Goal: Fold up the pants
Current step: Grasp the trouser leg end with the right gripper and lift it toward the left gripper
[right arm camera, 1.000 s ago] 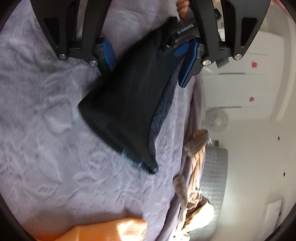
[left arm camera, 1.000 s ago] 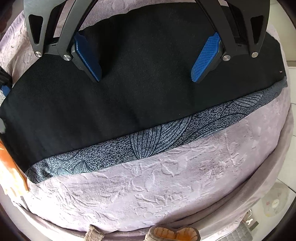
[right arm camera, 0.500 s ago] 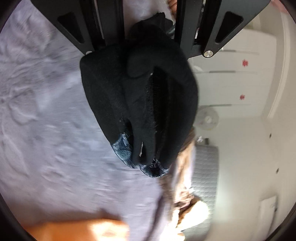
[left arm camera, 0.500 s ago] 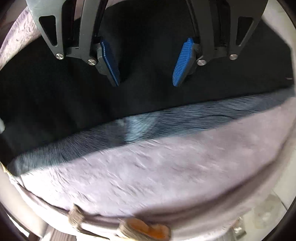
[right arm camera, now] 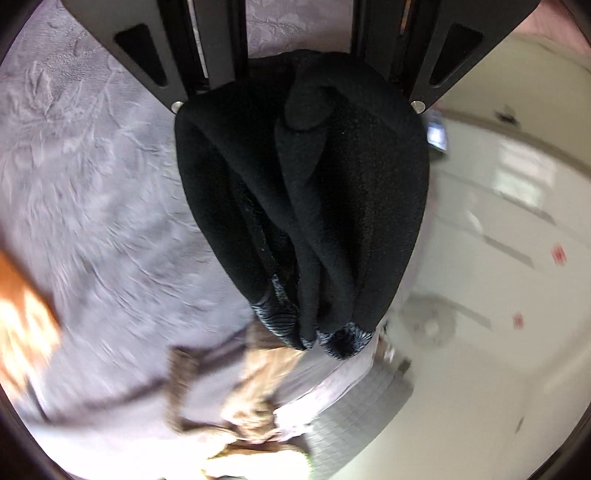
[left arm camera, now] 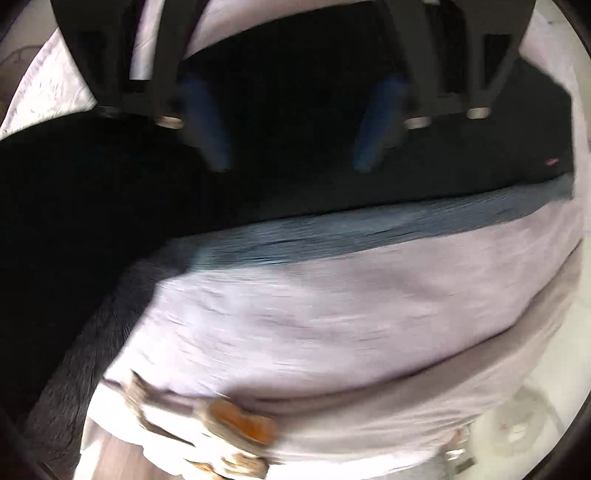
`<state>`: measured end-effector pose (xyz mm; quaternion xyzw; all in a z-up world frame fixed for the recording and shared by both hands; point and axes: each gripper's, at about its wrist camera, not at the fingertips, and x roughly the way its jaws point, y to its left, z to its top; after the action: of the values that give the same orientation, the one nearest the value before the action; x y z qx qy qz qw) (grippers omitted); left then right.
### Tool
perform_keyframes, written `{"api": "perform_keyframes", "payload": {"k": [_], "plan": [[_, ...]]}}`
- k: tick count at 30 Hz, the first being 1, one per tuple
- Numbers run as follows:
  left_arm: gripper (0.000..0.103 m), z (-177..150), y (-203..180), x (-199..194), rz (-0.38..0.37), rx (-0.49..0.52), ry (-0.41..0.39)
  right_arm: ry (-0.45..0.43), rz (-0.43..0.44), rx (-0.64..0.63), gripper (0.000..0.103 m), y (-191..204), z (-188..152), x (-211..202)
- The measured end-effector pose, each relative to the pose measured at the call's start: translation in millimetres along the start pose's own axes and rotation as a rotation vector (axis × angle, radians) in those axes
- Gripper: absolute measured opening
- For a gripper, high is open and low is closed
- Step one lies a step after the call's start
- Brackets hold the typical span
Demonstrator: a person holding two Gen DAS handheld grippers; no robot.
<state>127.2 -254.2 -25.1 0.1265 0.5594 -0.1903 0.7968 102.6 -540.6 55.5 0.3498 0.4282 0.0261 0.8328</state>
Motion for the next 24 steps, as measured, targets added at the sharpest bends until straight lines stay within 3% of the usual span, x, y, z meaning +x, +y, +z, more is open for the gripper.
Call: {"api": "perform_keyframes", "payload": {"k": [4,9,11,12,13,15,18,20,22,24], "plan": [[0.086,-19,81,-20,0.057,-0.083,-0.001,0.069,-0.108,-0.193,0.014,77,-33,37],[0.086,-52,181,-16,0.159,-0.185,0.070,0.202,-0.264,-0.412,0.025,156,-103,132],[0.086,-64,210,-14,0.177,-0.219,0.097,0.279,-0.451,-0.544,0.031,176,-140,186],[0.086,-67,219,-14,0.180,-0.228,0.102,0.295,-0.541,-0.623,0.042,184,-156,204],[0.086,-70,227,-15,0.184,-0.232,0.105,0.291,-0.681,-0.773,0.045,198,-180,222],[0.086,-78,237,-16,0.187,-0.237,0.098,0.255,-0.804,-0.963,0.045,221,-208,230],[0.086,-88,226,-25,0.170,-0.250,0.086,0.237,-0.731,-1.026,0.054,251,-225,212],[0.086,-84,195,-26,0.143,-0.258,0.069,0.234,-0.586,-0.965,0.055,261,-223,181],[0.086,-76,186,-19,0.123,-0.245,0.060,0.264,-0.419,-0.788,0.057,252,-208,153],[0.086,-70,170,-11,0.108,-0.222,0.070,0.289,-0.214,-0.454,0.058,212,-182,127]]}}
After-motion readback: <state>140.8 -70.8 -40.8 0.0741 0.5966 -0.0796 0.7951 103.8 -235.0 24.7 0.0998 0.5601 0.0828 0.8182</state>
